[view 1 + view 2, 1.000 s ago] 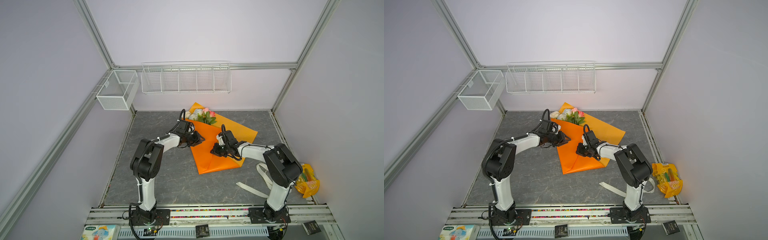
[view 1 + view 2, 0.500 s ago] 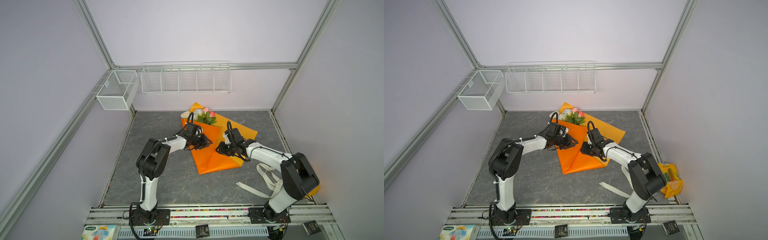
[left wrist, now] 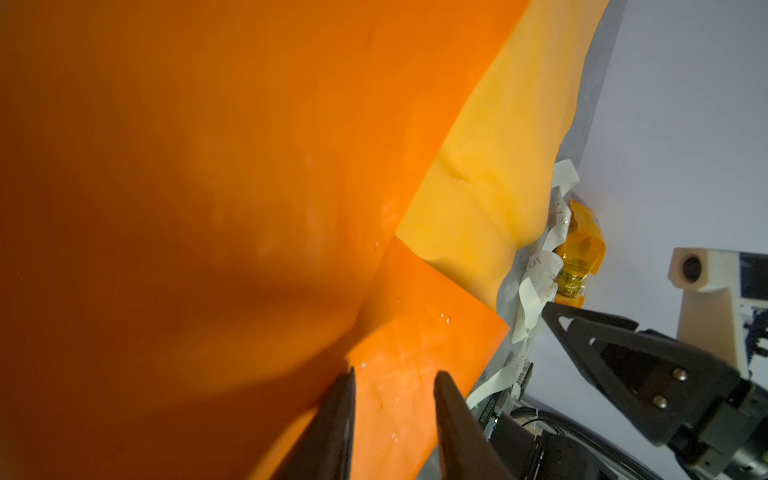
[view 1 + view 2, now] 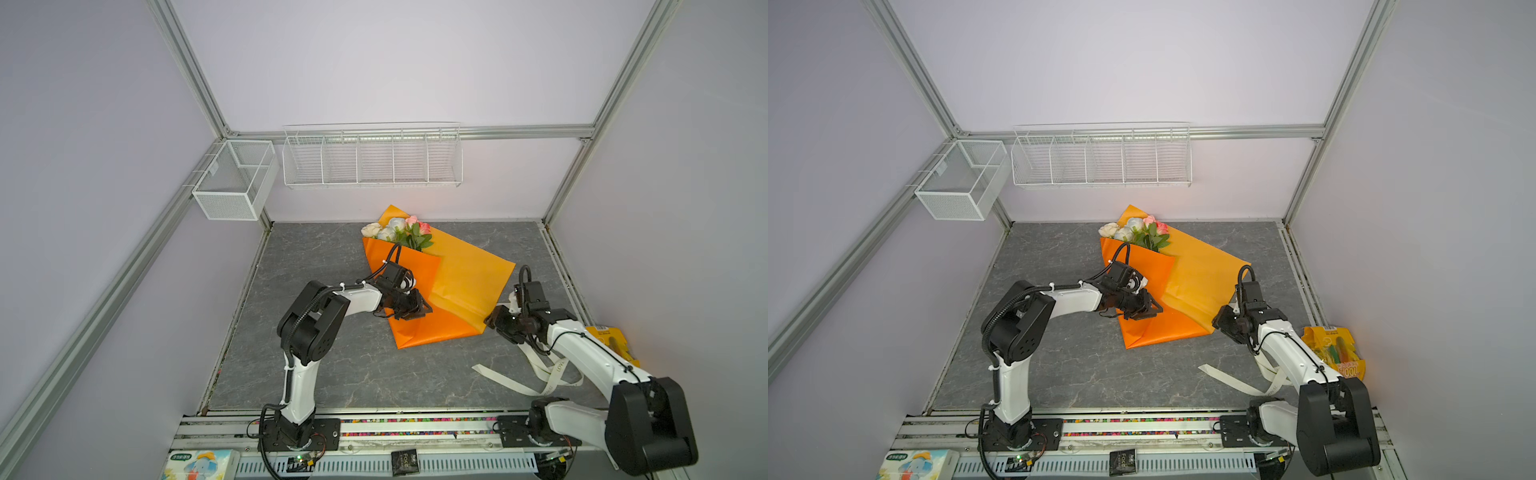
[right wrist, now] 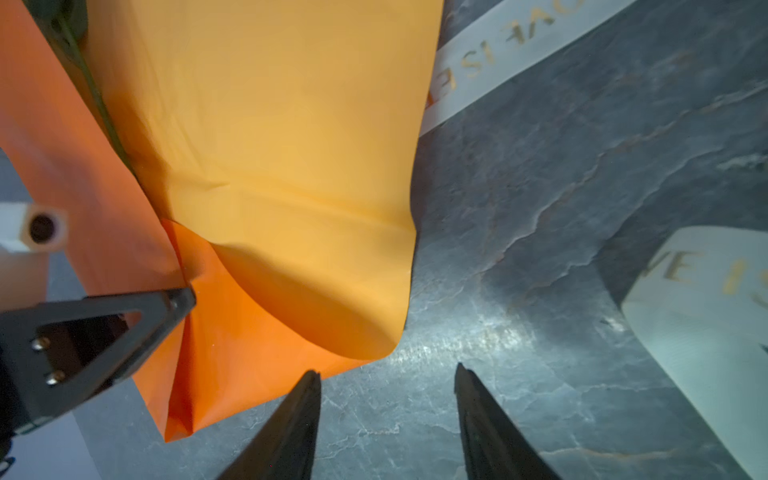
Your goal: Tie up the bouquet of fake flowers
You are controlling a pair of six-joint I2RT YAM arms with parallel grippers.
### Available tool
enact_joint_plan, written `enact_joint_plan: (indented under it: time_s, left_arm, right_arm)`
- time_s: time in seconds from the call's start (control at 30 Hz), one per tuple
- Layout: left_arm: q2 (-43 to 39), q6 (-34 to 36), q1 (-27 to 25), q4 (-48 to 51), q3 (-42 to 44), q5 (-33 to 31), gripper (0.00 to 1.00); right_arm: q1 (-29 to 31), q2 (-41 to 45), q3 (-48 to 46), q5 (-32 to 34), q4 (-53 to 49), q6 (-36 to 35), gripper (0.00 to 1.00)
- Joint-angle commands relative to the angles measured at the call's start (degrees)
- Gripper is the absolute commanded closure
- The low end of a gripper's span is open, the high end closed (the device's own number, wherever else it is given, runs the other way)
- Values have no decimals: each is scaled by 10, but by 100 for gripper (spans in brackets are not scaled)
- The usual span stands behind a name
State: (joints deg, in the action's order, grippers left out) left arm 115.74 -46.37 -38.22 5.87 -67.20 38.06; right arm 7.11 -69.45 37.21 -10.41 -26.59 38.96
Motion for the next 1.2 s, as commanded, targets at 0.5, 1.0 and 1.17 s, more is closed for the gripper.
enact_joint_plan:
  time_s: [0.5,1.0,1.17]
  left_arm:
    - [10,102,-8,70,3,65,72]
    - [-5,104,-7,46,13,75,73]
    - [-17,132,-7,44,10,118,73]
  right_arm:
    - [-50,-99,-5,-149,103,-30,44]
    - [-54,-214,-9,-169,301,-52,54]
    - [-55,-199,-12,-205,344,-46,61]
